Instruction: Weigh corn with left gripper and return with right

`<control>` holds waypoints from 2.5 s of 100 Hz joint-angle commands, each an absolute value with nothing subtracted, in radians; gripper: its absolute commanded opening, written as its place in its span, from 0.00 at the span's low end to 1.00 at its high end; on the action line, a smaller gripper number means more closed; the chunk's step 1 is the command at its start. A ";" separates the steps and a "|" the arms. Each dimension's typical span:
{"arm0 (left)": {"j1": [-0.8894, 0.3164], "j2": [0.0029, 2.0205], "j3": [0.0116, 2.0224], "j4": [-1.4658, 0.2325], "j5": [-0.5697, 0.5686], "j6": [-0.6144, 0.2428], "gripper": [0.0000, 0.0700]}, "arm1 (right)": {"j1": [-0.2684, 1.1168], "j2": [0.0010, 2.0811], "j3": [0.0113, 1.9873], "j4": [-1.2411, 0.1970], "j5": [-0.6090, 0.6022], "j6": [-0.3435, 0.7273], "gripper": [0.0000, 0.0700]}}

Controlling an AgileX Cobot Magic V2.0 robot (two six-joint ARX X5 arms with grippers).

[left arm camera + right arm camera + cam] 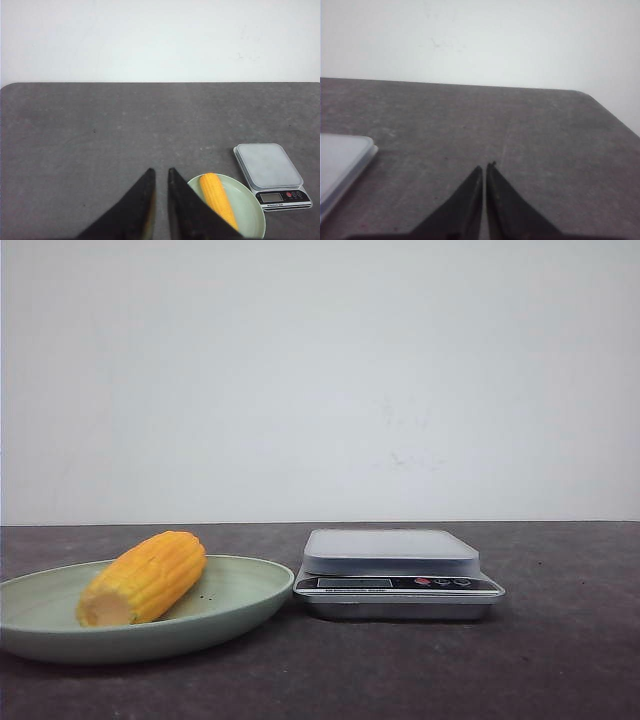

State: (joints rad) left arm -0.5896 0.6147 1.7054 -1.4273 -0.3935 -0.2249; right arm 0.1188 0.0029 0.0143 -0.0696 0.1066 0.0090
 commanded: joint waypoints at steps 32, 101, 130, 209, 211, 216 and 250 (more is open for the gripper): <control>-0.596 0.619 1.728 -1.474 -0.396 -0.228 0.00 | 0.124 0.004 0.013 -0.099 0.105 0.026 0.01; -0.596 0.619 1.728 -1.474 -0.396 -0.228 0.00 | 0.122 0.004 0.013 -0.097 0.105 0.026 0.01; -0.596 0.620 1.728 -1.473 -0.424 -0.136 0.00 | 0.122 0.004 0.013 -0.097 0.105 0.026 0.01; -0.225 0.362 0.837 -0.452 0.017 -0.075 0.00 | 0.122 0.004 0.013 -0.097 0.105 0.026 0.01; -0.204 0.349 0.796 -0.416 0.033 -0.072 0.00 | 0.122 0.004 0.014 -0.097 0.105 0.026 0.01; -0.155 0.322 0.707 -0.357 0.056 -0.072 0.00 | 0.122 0.004 0.014 -0.097 0.105 0.026 0.01; 0.009 0.210 0.364 -0.313 0.057 -0.083 0.00 | 0.122 0.004 0.013 -0.097 0.105 0.026 0.01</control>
State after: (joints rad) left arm -0.0006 0.2356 0.4015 -0.3344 0.0532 -0.0956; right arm 0.1215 0.0036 0.0143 -0.1085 0.1043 0.0093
